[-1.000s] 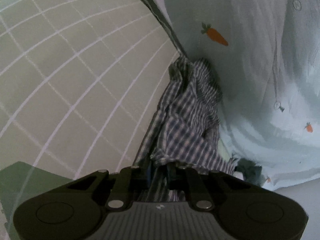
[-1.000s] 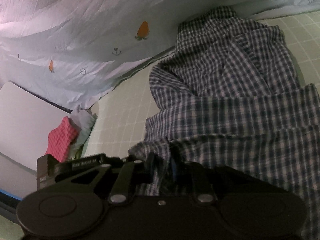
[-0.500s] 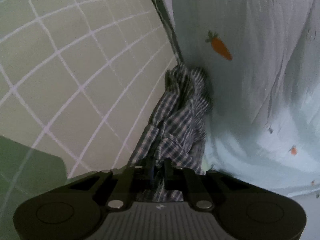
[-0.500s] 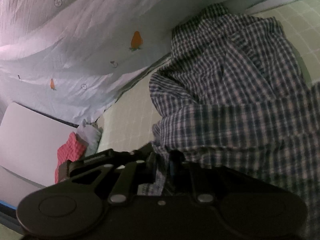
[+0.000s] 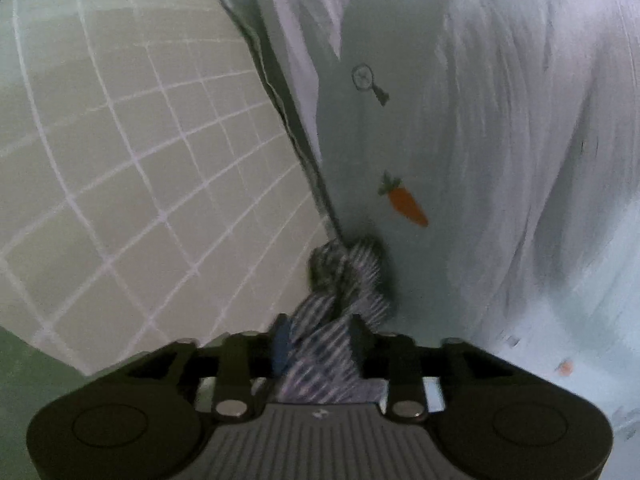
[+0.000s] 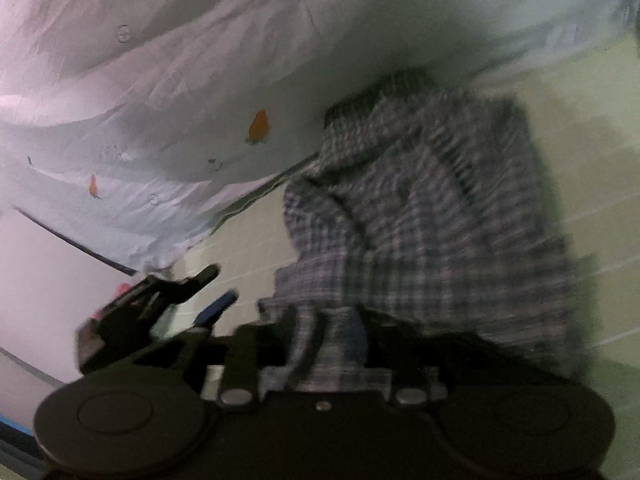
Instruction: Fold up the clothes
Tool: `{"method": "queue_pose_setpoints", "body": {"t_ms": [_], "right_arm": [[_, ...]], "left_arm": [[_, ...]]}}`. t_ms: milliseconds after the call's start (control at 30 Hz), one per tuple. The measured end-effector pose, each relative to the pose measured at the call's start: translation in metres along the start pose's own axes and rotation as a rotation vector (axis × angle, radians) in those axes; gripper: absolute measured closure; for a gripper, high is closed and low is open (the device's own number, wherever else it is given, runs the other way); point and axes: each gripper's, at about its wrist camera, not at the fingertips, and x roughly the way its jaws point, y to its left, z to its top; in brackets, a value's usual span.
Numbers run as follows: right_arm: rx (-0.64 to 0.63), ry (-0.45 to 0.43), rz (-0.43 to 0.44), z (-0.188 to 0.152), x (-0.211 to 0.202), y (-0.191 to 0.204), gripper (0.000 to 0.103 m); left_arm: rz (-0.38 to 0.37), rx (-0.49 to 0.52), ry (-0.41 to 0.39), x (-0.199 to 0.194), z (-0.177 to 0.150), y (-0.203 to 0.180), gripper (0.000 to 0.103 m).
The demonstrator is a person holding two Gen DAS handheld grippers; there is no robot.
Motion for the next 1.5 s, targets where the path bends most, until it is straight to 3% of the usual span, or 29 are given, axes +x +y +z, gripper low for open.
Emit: {"method": "queue_pose_setpoints", "body": {"t_ms": [100, 233, 367, 533, 833, 867, 933, 1000, 1100, 1200, 1400, 1500], "right_arm": [[-0.047, -0.032, -0.114, -0.011, -0.021, -0.001, 0.048], [0.002, -0.078, -0.251, -0.034, -0.049, -0.018, 0.022], [0.169, -0.078, -0.341, -0.065, -0.073, -0.047, 0.022], [0.431, -0.061, -0.311, -0.108, -0.097, -0.081, 0.021], [0.763, -0.085, -0.056, -0.145, -0.086, -0.103, 0.023], [0.797, -0.089, -0.027, -0.147, -0.083, -0.105, 0.026], [0.851, -0.087, 0.002, -0.149, -0.077, -0.108, 0.048], [0.888, -0.073, -0.011, -0.149, -0.074, -0.112, 0.063], [0.901, -0.090, -0.017, -0.150, -0.076, -0.114, 0.082], [0.900, -0.092, -0.019, -0.157, -0.083, -0.114, 0.089], [0.904, -0.053, -0.034, -0.177, -0.109, -0.116, 0.090], [0.901, -0.030, -0.039, -0.196, -0.131, -0.116, 0.090]], "left_arm": [[0.075, 0.073, 0.055, -0.014, -0.015, -0.004, 0.033], [0.186, 0.137, 0.127, -0.037, -0.049, -0.003, 0.024], [0.276, 0.149, 0.155, -0.062, -0.076, 0.002, 0.019], [0.307, 0.082, 0.177, -0.088, -0.100, 0.020, 0.016], [0.233, -0.107, 0.140, -0.085, -0.109, 0.029, 0.015], [0.234, -0.127, 0.141, -0.084, -0.107, 0.029, 0.017], [0.255, -0.138, 0.170, -0.078, -0.104, 0.029, 0.036], [0.281, -0.147, 0.202, -0.073, -0.103, 0.032, 0.071], [0.258, -0.245, 0.207, -0.072, -0.108, 0.047, 0.085], [0.253, -0.276, 0.198, -0.083, -0.118, 0.051, 0.089], [0.293, -0.216, 0.225, -0.103, -0.128, 0.039, 0.090], [0.303, -0.215, 0.243, -0.096, -0.113, 0.037, 0.091]]}}
